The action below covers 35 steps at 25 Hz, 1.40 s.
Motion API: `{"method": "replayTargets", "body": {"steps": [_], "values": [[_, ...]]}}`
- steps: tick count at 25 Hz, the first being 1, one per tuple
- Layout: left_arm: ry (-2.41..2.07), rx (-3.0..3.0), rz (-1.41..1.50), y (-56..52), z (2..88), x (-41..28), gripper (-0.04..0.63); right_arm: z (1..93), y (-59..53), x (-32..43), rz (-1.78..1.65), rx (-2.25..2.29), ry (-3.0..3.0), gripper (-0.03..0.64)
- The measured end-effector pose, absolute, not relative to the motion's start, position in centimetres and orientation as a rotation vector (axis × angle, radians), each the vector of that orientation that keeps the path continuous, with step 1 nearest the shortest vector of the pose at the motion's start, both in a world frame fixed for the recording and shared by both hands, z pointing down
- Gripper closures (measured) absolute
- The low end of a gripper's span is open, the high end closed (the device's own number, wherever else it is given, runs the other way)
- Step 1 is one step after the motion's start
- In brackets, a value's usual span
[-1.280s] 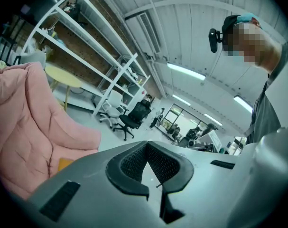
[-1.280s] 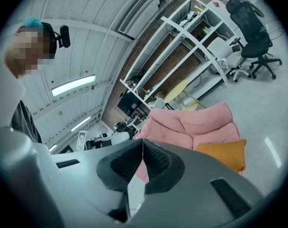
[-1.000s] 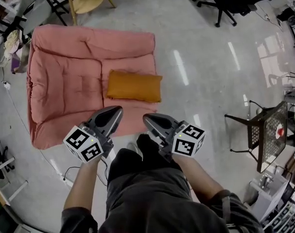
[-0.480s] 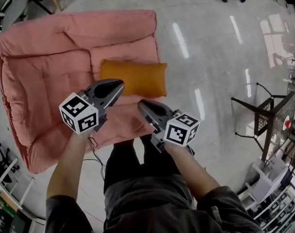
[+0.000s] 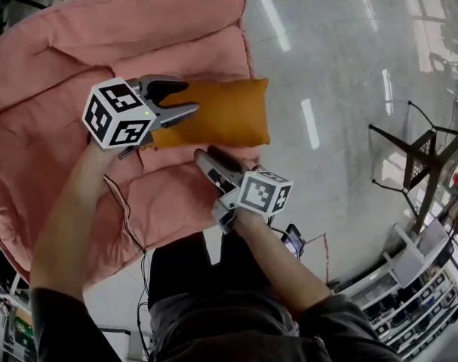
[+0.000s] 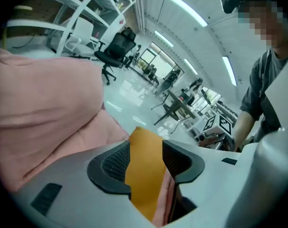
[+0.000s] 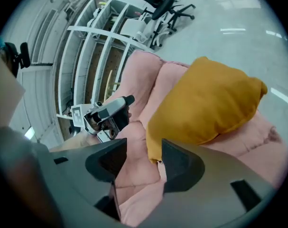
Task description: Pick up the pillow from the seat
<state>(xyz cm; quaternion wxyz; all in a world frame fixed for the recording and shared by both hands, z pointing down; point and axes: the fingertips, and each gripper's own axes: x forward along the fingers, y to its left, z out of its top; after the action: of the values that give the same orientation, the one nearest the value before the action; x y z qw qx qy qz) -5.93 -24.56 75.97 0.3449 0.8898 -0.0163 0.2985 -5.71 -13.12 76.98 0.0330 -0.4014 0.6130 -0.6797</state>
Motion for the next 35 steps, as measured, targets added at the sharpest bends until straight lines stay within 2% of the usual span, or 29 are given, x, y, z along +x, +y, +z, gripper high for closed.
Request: {"method": "replayTargets", "body": {"steps": [6,8,14,21,25,30,35], "values": [[0.211,2.249,0.949,-26.1,83.6,-5.0,0.319,84.6,-13.5,-6.3,-2.280,-1.273,1.503,0.356],[0.316,2.215,1.026,-25.8,85.1,-4.7,0.314,85.8,-13.9,-6.7,-2.308,-1.282,1.440,0.341],[0.479,2.051,1.119,-25.0,88.9,-4.3,0.291,87.9,-13.6,-7.3,-2.362,-1.304,1.330,0.337],[0.520,1.924,1.075,-24.6,90.1,-4.5,0.282,89.3,-12.7,-8.1,-2.488,-1.288,1.241,0.322],[0.527,1.912,1.065,-23.7,90.2,-4.7,0.290,90.8,-13.1,-8.2,-2.473,-1.337,1.254,0.322],[0.545,1.874,1.059,-22.8,89.5,-4.6,0.367,90.4,-13.4,-7.7,-2.419,-1.430,1.362,0.327],[0.563,1.910,1.058,-22.1,85.0,-4.1,0.422,87.3,-13.1,-6.4,-2.358,-1.462,1.535,0.373]]}}
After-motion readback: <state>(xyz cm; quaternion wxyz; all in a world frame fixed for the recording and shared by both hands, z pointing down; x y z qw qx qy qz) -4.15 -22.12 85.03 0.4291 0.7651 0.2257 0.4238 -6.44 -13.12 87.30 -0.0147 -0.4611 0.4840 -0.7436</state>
